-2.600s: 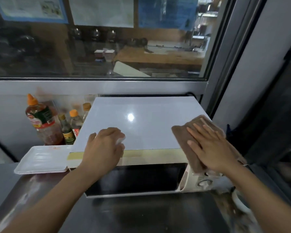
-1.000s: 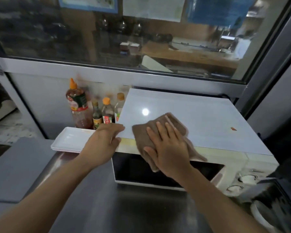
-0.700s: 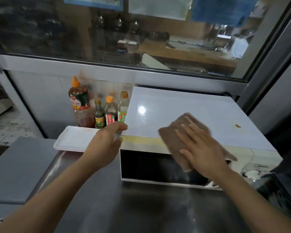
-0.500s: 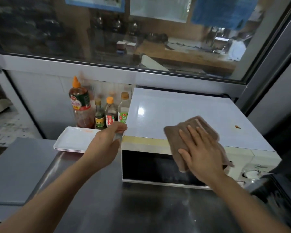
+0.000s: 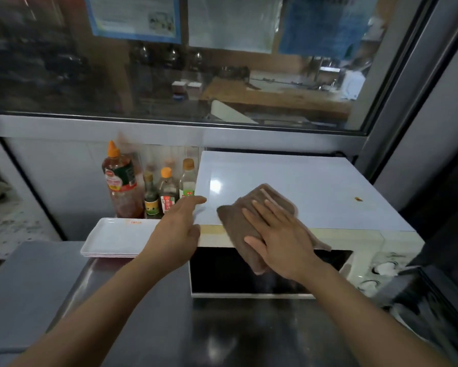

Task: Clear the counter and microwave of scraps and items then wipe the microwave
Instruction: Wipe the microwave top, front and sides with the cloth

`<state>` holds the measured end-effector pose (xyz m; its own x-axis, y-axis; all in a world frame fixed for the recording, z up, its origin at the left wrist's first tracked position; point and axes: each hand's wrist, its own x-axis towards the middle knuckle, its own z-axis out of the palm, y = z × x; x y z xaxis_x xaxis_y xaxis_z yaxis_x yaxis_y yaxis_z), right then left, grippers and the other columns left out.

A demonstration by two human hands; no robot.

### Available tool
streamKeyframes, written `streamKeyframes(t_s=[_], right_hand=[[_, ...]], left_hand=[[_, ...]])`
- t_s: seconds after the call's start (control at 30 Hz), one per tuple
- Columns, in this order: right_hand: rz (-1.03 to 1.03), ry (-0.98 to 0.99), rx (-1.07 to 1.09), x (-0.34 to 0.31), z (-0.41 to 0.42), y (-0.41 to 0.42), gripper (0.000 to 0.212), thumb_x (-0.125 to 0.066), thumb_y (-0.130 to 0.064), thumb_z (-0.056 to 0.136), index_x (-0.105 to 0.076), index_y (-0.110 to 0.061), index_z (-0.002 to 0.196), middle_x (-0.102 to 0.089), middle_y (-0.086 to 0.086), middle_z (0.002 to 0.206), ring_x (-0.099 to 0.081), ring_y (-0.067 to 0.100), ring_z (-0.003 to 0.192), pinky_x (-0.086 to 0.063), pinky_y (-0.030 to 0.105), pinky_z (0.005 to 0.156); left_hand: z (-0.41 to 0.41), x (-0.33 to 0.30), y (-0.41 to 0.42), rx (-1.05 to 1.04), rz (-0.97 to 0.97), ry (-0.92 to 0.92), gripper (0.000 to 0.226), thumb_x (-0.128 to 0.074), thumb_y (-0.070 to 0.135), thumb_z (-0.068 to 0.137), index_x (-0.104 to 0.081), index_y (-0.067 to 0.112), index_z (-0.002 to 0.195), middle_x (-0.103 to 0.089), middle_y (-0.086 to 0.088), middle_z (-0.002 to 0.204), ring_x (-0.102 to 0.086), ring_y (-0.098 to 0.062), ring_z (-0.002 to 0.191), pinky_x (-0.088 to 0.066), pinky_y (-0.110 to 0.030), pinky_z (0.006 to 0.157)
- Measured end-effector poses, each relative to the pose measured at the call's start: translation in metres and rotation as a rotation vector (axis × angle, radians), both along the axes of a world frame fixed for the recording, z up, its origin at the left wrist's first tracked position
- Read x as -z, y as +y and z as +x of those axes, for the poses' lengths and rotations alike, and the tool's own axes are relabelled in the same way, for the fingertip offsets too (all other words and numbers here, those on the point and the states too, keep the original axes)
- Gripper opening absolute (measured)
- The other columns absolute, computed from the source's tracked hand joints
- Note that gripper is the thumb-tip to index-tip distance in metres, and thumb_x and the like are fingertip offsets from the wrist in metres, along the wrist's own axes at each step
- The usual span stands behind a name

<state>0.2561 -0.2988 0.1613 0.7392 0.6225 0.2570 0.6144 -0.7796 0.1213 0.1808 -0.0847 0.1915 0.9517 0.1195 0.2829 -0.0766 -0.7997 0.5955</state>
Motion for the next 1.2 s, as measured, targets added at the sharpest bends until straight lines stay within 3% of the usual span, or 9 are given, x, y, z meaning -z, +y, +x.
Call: streamKeyframes(t_s=[0.3, 0.4, 0.5, 0.57, 0.7, 0.9, 0.97, 1.07, 1.2], right_hand=[[0.027, 0.133, 0.276, -0.007, 0.01, -0.118, 0.091, 0.022, -0.073, 0.074, -0.012, -0.034, 0.149, -0.012, -0.005, 0.158, -0.005, 0.017, 0.147, -0.009, 0.037, 0.119], [0.124, 0.278, 0.252, -0.017, 0.015, -0.117, 0.077, -0.01, -0.075, 0.082, -0.015, -0.036, 0.148, -0.011, -0.008, 0.158, -0.004, 0.015, 0.146, -0.011, 0.038, 0.119], [0.488, 0.319, 0.275, -0.035, 0.02, -0.124, 0.057, -0.054, -0.041, 0.09, -0.036, -0.024, 0.142, -0.035, -0.003, 0.149, -0.03, 0.019, 0.138, -0.028, 0.039, 0.113], [0.554, 0.196, 0.428, -0.045, 0.026, -0.138, 0.052, -0.058, -0.033, 0.088, -0.044, -0.017, 0.136, -0.046, 0.006, 0.14, -0.041, 0.025, 0.129, -0.033, 0.038, 0.108], [0.295, 0.259, 0.731, -0.048, 0.036, -0.161, 0.051, -0.054, -0.052, 0.086, -0.054, -0.017, 0.123, -0.049, 0.012, 0.128, -0.041, 0.033, 0.121, -0.034, 0.04, 0.097], [0.398, 0.426, 0.611, -0.048, 0.038, -0.158, 0.025, -0.06, -0.043, 0.085, -0.054, -0.021, 0.096, -0.045, 0.006, 0.12, -0.038, 0.027, 0.118, -0.031, 0.037, 0.094], [0.45, 0.445, 0.543, -0.047, 0.041, -0.157, 0.017, -0.062, -0.032, 0.086, -0.055, -0.017, 0.087, -0.054, 0.004, 0.112, -0.044, 0.026, 0.115, -0.036, 0.036, 0.089], [0.857, 0.563, 0.47, -0.055, 0.04, -0.167, 0.014, -0.069, -0.015, 0.08, -0.056, -0.012, 0.084, -0.059, -0.001, 0.085, -0.055, 0.018, 0.093, -0.04, 0.024, 0.064], [1.327, 0.969, 0.29, -0.076, 0.044, -0.194, 0.046, -0.069, -0.002, 0.08, -0.052, -0.027, 0.114, -0.066, 0.009, 0.086, -0.066, 0.018, 0.074, -0.048, 0.023, 0.059]], left_hand=[[0.036, 0.005, -0.057, 0.147, 0.162, 0.048, 0.036, -0.045, 0.016, 0.092, -0.054, 0.016, 0.127, -0.051, 0.001, 0.136, -0.042, -0.022, 0.127, -0.035, -0.036, 0.103], [0.039, 0.008, -0.062, 0.107, 0.256, 0.065, 0.034, -0.046, 0.017, 0.091, -0.057, 0.016, 0.124, -0.051, 0.002, 0.136, -0.04, -0.023, 0.128, -0.034, -0.038, 0.102], [0.039, 0.004, -0.071, 0.075, 0.284, 0.057, 0.032, -0.053, 0.016, 0.091, -0.058, 0.016, 0.122, -0.054, 0.002, 0.132, -0.043, -0.022, 0.125, -0.034, -0.038, 0.1], [0.038, 0.0, -0.085, 0.072, 0.277, 0.034, 0.031, -0.052, 0.021, 0.092, -0.059, 0.016, 0.121, -0.056, 0.001, 0.13, -0.045, -0.021, 0.122, -0.035, -0.037, 0.098], [0.043, -0.004, -0.132, -0.023, 0.293, 0.037, 0.035, -0.047, 0.04, 0.094, -0.06, 0.02, 0.119, -0.053, 0.001, 0.125, -0.043, -0.017, 0.115, -0.039, -0.032, 0.094], [0.059, -0.005, -0.191, -0.118, 0.33, 0.144, 0.04, -0.049, 0.049, 0.089, -0.053, 0.018, 0.113, -0.05, -0.002, 0.115, -0.041, -0.022, 0.111, -0.037, -0.034, 0.092], [0.06, -0.007, -0.201, -0.133, 0.289, 0.152, 0.027, -0.052, 0.038, 0.09, -0.052, 0.015, 0.104, -0.053, -0.004, 0.11, -0.044, -0.024, 0.107, -0.037, -0.034, 0.089], [0.058, -0.012, -0.207, -0.136, 0.157, 0.152, 0.015, -0.052, 0.028, 0.091, -0.047, 0.014, 0.095, -0.06, -0.005, 0.097, -0.052, -0.026, 0.098, -0.04, -0.034, 0.082], [0.056, -0.039, -0.212, -0.162, -0.39, 0.115, 0.017, -0.059, 0.02, 0.089, -0.046, 0.016, 0.099, -0.067, -0.007, 0.086, -0.061, -0.023, 0.083, -0.043, -0.027, 0.064]])
